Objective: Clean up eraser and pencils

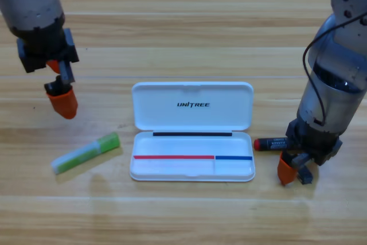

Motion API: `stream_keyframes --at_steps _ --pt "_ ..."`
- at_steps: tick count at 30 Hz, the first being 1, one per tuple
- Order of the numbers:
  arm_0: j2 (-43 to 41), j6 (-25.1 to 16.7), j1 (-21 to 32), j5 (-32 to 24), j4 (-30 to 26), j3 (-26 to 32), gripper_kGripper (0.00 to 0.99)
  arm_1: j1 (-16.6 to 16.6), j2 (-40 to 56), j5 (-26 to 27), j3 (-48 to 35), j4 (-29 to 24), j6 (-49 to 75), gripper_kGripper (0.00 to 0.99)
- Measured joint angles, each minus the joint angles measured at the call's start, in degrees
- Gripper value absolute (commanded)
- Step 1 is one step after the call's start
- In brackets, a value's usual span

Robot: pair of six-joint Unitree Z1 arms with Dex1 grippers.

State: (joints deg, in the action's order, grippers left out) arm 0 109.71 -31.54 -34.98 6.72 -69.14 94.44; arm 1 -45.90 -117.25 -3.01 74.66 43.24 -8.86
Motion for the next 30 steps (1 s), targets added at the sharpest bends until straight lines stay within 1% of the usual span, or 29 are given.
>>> stream_keyframes --at_steps 2,5,9,14,20,22,23,27,30 --pt "0.45 0.78 0.0 -0.12 0.47 -0.04 0.99 0.02 -0.06 0.9 0.0 0.0 -0.19 0.479" --pt "1.28 1.33 0.02 -0.22 1.19 -0.16 0.99 0.02 -0.12 1.78 0.0 0.0 -0.19 0.221" --pt "2.07 2.37 0.02 -0.99 1.91 -1.08 0.99 0.02 -0.14 2.64 -0.02 0.0 -0.18 0.0" --pt "2.16 3.33 0.02 -1.68 3.77 -3.0 0.99 0.03 -0.15 2.64 -0.02 0.0 0.01 0.0" --pt "2.16 3.67 0.02 -1.69 4.34 -4.38 0.99 0.12 -0.15 2.65 -0.02 0.0 0.41 0.0" --pt "2.16 3.81 0.02 -1.69 5.91 -5.4 0.99 0.14 -0.13 2.66 0.12 0.34 3.59 0.0" --pt "2.16 3.85 0.02 -1.69 7.21 -6.1 0.99 0.19 -0.11 2.68 0.61 1.79 7.26 0.0" --pt "2.16 4.06 0.01 -1.69 11.44 -10.08 0.99 0.15 2.39 4.03 5.72 11.84 26.47 0.0" --pt "2.17 4.5 0.0 -1.69 13.99 -12.7 0.99 -0.19 5.86 6.85 10.17 16.58 36.86 0.0"
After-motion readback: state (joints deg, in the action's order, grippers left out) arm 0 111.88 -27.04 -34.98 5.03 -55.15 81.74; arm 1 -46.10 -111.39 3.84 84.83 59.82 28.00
